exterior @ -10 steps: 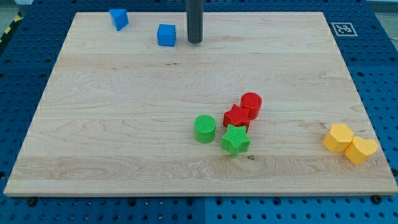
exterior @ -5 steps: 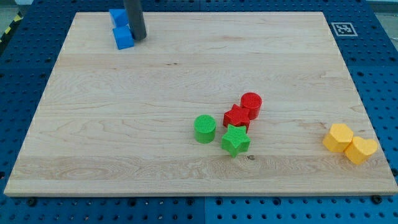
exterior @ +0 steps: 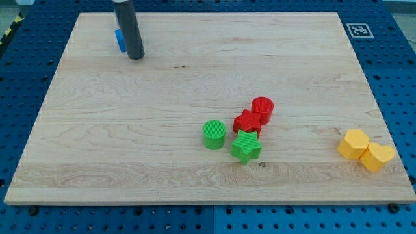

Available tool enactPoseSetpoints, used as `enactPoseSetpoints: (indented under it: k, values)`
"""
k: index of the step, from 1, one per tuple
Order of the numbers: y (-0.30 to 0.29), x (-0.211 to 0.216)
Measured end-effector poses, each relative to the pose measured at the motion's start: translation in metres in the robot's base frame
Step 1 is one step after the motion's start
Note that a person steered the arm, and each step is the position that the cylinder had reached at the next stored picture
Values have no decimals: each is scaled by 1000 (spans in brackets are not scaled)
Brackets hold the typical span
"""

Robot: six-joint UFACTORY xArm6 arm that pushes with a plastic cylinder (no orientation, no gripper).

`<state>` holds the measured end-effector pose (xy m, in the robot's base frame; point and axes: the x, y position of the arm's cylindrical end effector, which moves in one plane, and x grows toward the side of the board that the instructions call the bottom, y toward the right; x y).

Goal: Move the blue cube to the bottom of the blue triangle

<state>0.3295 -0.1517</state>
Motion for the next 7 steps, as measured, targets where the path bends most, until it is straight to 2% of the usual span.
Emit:
enactPoseSetpoints:
  k: [2, 6, 7]
  values:
    - [-21, -17]
    - [-21, -34]
    - [-6, 28]
